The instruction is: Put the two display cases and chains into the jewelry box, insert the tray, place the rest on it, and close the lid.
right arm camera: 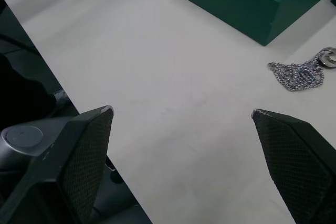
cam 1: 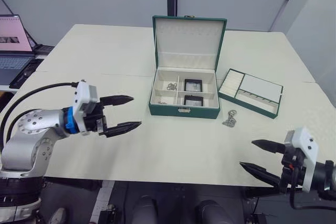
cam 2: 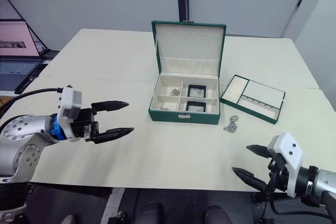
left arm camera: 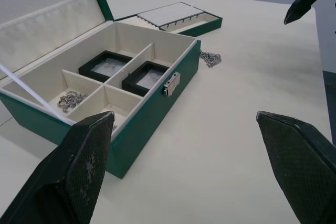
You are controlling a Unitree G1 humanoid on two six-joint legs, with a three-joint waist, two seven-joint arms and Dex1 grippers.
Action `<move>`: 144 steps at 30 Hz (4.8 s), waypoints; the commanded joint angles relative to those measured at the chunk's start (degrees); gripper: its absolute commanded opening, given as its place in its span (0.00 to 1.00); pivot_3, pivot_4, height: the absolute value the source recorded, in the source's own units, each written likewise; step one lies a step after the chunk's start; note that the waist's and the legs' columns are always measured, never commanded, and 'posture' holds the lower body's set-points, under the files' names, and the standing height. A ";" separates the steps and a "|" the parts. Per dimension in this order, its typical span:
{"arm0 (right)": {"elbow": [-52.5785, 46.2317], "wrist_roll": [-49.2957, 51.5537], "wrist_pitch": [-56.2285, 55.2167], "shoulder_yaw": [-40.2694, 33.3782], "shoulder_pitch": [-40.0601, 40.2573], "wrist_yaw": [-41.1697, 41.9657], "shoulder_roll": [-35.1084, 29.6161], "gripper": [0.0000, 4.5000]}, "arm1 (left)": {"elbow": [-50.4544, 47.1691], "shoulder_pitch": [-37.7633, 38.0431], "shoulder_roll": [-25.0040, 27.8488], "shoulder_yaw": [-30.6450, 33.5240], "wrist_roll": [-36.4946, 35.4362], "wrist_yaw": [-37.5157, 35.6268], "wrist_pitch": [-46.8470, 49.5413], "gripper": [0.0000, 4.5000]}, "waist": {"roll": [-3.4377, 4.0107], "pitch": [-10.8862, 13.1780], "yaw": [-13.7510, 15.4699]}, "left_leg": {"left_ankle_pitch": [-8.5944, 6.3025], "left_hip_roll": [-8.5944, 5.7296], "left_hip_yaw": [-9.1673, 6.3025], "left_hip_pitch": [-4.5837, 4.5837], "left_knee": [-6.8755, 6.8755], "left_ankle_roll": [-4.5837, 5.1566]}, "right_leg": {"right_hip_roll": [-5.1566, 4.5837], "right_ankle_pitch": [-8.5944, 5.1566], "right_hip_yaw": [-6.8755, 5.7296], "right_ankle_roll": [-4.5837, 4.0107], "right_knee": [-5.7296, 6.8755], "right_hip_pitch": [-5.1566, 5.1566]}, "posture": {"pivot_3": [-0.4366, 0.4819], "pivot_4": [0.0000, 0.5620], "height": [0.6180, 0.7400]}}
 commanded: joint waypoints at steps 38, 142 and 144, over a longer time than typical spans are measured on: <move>68.94 -25.29 -25.35 41.49 -54.51 12.47 -13.19 1.00 | -6.31 -2.09 -1.06 -0.51 -2.14 5.88 5.63 1.00 | 0.14 0.12 -0.02 | 0.09 0.00 -0.02 0.05 0.10 -0.15 | -0.05 0.01 -0.06 -0.01 -0.12 0.12 | 0.48 0.27 1.00; 70.77 -38.30 -31.43 60.04 -81.70 28.48 9.96 0.00 | -2.15 5.92 5.38 14.12 -8.69 -1.95 5.73 1.00 | 0.73 0.53 -0.17 | 0.10 0.09 0.20 0.02 0.08 -0.17 | -0.06 0.01 0.06 -0.02 0.15 -0.29 | 0.48 0.27 1.00; 71.62 -38.71 -31.89 59.94 -81.80 28.57 10.58 0.00 | -2.78 6.40 5.31 14.27 -8.74 -1.56 5.95 1.00 | 0.73 0.53 -0.17 | 0.10 0.09 0.20 0.02 0.08 -0.17 | -0.06 0.01 0.06 -0.02 0.15 -0.29 | 0.48 0.27 1.00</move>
